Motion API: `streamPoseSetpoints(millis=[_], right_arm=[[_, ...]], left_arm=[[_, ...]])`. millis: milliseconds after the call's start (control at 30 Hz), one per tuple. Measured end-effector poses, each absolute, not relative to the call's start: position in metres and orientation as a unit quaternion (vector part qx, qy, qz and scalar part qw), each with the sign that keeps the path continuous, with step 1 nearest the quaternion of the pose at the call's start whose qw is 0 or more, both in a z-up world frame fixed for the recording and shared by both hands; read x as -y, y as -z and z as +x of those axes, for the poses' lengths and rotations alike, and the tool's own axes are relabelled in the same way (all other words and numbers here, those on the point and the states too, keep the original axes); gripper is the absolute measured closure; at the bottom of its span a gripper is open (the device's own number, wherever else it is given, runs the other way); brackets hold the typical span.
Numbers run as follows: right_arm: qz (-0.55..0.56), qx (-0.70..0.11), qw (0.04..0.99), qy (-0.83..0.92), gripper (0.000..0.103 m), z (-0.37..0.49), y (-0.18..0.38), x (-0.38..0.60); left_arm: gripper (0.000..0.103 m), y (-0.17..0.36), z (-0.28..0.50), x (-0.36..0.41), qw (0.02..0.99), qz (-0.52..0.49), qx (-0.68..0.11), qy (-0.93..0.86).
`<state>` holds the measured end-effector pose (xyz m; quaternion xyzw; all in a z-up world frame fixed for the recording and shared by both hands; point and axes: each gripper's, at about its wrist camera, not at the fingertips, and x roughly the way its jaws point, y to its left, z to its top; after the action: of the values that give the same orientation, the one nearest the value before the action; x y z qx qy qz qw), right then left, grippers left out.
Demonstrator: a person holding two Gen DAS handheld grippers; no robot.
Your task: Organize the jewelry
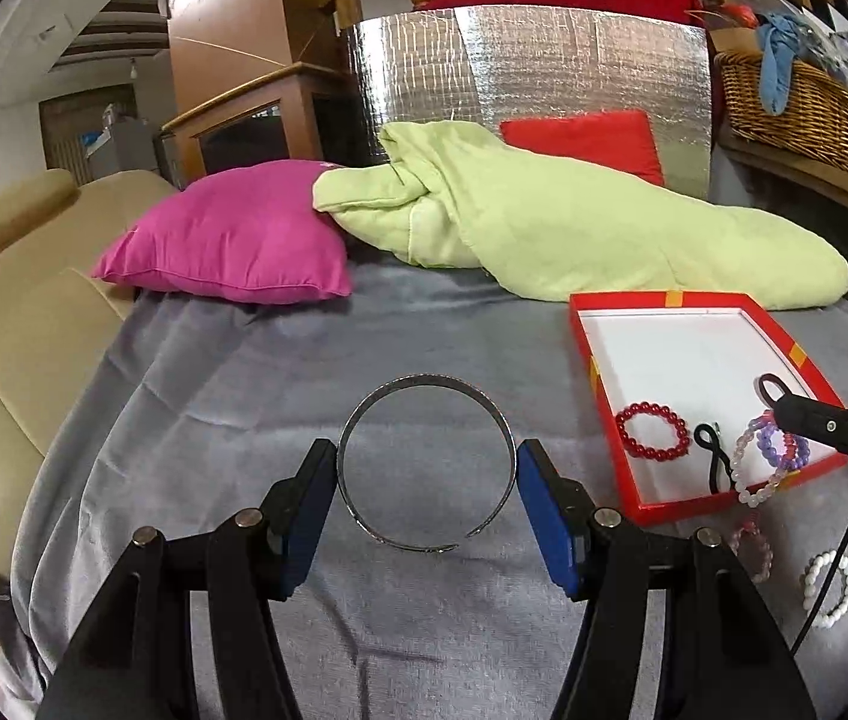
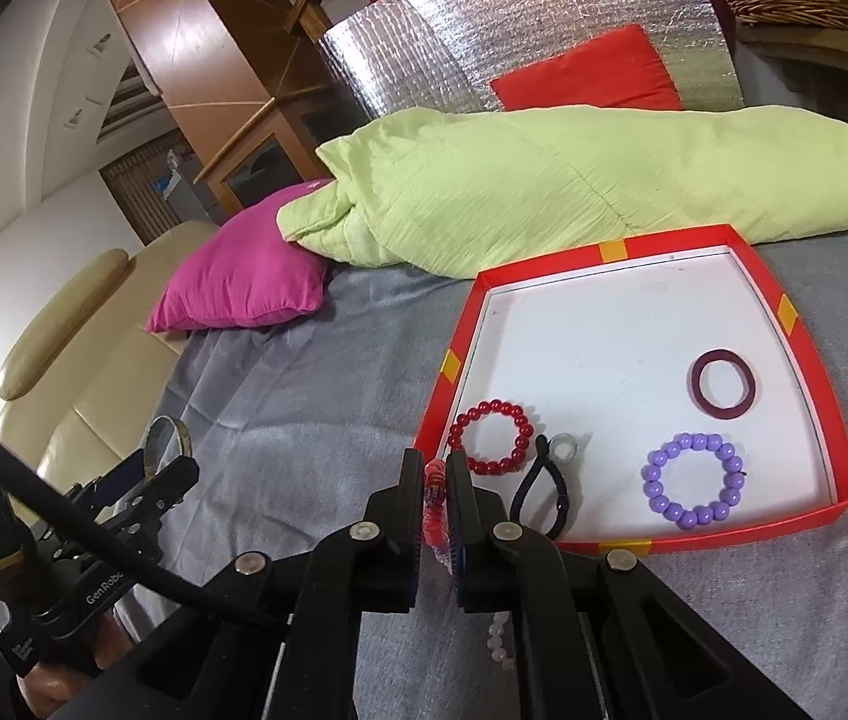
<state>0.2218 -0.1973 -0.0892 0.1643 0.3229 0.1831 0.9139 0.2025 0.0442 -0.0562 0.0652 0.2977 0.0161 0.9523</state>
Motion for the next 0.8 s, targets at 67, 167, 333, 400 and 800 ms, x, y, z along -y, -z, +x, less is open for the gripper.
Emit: streamPoseSetpoints(millis=[67,167,333,400,800], right_arm=[[0.170,-0.320,0.914,-0.181,0.095,0.223,0.088,0.201],[0.172,-0.317,0.916,-0.177,0.095,0.226,0.086,0.205],[0.180,-0.315,0.917,-0.168,0.095,0.232,0.085,0.214],[0.185,-0.314,0.917,-0.164,0.095,0.236,0.085,0.219],[0.205,-0.314,0.917,-0.137,0.095,0.262,0.089,0.238]], left_arm=[[0.040,0.056,0.204,-0.044,0.953,0.063,-0.296,-0.017],[0.040,0.056,0.206,-0.041,0.953,0.065,-0.296,-0.022],[0.040,0.056,0.211,-0.034,0.952,0.068,-0.296,-0.020],[0.040,0.057,0.214,-0.030,0.952,0.069,-0.297,-0.019],[0.040,0.061,0.232,-0.002,0.949,0.077,-0.305,-0.007]])
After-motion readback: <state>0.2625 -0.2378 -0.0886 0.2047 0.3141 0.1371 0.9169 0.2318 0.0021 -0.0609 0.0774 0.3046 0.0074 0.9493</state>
